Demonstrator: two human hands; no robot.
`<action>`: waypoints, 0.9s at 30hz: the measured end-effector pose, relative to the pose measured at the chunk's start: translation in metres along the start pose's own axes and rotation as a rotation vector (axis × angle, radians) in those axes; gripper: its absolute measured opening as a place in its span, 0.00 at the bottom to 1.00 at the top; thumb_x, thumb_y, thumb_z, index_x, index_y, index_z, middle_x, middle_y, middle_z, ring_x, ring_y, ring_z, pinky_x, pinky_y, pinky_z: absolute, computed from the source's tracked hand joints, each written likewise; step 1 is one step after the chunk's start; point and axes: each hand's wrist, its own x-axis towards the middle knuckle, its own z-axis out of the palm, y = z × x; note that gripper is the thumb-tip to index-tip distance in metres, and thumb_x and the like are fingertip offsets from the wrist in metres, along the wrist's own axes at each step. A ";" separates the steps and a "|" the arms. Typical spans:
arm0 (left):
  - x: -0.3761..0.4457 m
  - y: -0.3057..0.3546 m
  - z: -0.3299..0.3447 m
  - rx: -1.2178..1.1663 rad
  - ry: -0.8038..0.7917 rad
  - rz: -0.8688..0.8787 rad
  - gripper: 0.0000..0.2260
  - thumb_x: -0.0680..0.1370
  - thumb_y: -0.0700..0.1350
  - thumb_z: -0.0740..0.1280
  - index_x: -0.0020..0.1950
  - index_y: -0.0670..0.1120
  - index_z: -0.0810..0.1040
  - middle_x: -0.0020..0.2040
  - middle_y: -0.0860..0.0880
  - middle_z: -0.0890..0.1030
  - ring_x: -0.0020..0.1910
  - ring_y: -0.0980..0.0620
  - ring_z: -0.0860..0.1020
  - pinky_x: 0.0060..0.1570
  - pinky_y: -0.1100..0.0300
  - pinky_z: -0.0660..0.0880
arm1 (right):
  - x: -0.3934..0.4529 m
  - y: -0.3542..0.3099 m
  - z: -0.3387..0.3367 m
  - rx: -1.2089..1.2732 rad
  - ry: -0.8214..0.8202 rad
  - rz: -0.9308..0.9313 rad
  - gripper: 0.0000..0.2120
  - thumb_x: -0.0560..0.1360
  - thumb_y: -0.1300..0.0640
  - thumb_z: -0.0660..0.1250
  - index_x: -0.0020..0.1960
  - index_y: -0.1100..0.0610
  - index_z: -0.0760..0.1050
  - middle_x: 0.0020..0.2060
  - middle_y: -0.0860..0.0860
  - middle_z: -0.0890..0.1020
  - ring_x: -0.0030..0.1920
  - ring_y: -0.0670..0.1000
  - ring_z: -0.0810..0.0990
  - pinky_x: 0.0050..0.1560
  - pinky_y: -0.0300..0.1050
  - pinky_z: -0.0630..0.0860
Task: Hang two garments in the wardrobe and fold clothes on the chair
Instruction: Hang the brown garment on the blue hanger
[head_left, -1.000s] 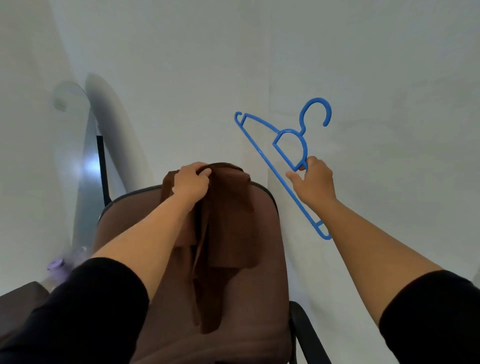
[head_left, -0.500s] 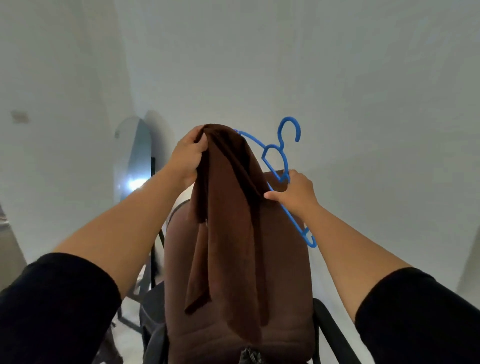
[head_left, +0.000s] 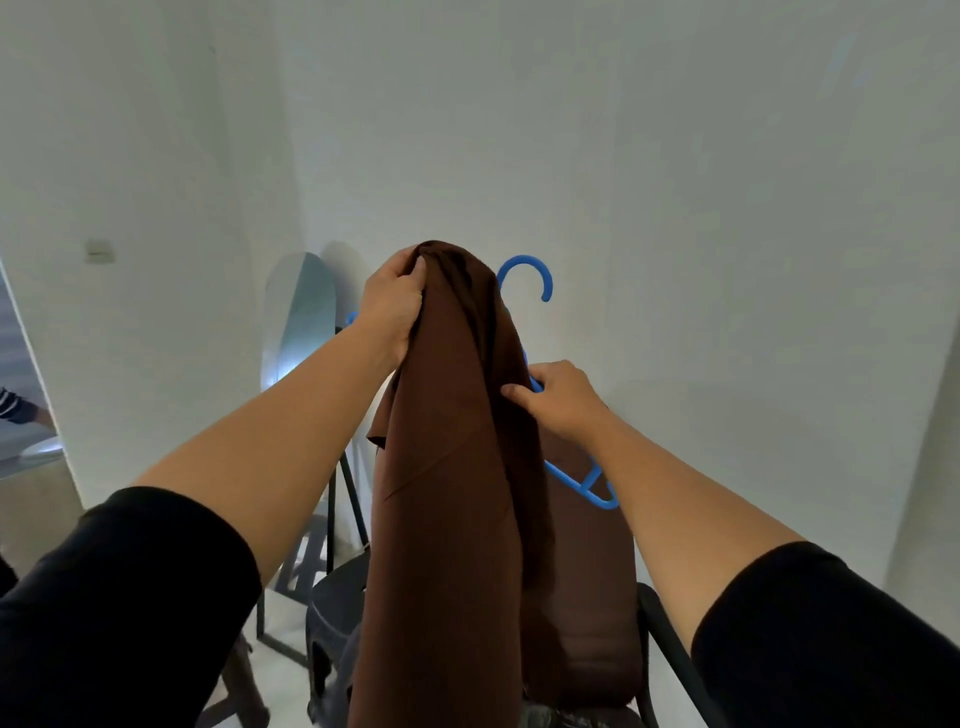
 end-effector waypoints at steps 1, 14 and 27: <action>-0.001 -0.003 -0.005 0.039 0.022 -0.020 0.08 0.81 0.44 0.60 0.52 0.51 0.79 0.52 0.48 0.81 0.55 0.49 0.78 0.57 0.54 0.76 | -0.004 -0.002 -0.003 -0.017 0.003 0.006 0.13 0.76 0.52 0.65 0.37 0.60 0.72 0.30 0.51 0.73 0.32 0.48 0.70 0.33 0.39 0.65; -0.101 -0.030 0.008 0.737 -0.788 -0.337 0.33 0.69 0.60 0.72 0.71 0.54 0.64 0.60 0.57 0.72 0.63 0.51 0.70 0.58 0.55 0.70 | -0.023 -0.043 -0.029 -0.232 0.119 -0.016 0.12 0.78 0.57 0.62 0.36 0.59 0.70 0.31 0.49 0.70 0.32 0.46 0.69 0.30 0.35 0.62; -0.062 -0.019 0.082 0.069 -0.041 -0.368 0.26 0.71 0.49 0.73 0.63 0.39 0.73 0.57 0.43 0.80 0.53 0.43 0.79 0.58 0.49 0.76 | -0.046 0.019 -0.104 -0.073 0.060 0.174 0.30 0.65 0.33 0.69 0.58 0.53 0.72 0.51 0.50 0.76 0.50 0.50 0.76 0.52 0.48 0.74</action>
